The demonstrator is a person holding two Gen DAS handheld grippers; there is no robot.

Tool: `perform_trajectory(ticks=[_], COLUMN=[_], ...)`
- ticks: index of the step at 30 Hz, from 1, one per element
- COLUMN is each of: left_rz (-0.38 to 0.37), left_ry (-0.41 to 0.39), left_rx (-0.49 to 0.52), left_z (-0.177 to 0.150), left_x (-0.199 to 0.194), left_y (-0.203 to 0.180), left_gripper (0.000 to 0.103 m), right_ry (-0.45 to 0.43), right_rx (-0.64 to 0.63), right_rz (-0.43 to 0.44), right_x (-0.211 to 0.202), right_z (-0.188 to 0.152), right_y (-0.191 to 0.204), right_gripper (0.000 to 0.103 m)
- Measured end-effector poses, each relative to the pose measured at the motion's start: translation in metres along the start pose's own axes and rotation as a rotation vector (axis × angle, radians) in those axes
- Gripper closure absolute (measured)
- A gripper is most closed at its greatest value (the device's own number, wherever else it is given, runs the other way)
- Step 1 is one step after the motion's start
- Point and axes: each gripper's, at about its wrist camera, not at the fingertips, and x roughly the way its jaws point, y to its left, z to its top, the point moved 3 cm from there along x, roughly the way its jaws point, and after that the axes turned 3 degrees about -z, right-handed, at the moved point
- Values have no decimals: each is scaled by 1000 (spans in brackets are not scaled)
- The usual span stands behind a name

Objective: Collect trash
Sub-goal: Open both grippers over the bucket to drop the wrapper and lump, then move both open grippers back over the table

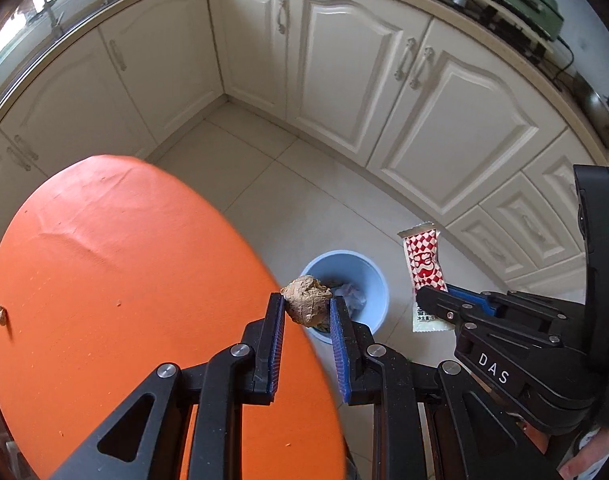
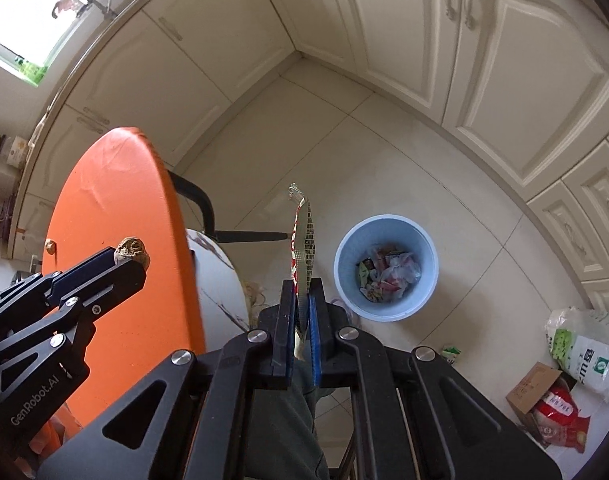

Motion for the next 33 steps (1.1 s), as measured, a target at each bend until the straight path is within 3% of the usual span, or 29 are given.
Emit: perform_trajectory(ticks=[3,4,5,7,12,15,17,25,33], left_rz=[-30,-27,-23,-29,2,20,37,45,78], left_ry=[15,25,35,41,58,58,46,6,-50], left_rx=[45,55,58,65,64,53,42,-5,-121], left_z=[6,9,10,16,27,30,31,10,-29], left_x=[13,18,23,32,49,52,50,19,-44], left_y=[-19,-22,-25,-28,-29,-31,-28,-5,78], left_gripper=[81,73,58,51,51,51,51,51,51], right_ry=[-9,-10,-13,-16,15,30,15,-16,-48], right_rx=[34,43,53,68,138,146,132,91,-25], right_rz=[-14,-18,-21,-24,4,15,-9,-20,-30], right_x=[-6,-7,-8,-8,1,3,0,-16,-35], right_z=[0,0,0,0,4,6,7,6,5], right_y=[-22,-28,-33,-42,-56,-56,-51,-19,62], right_gripper=[98,98,98,96,88,55,48,46,46])
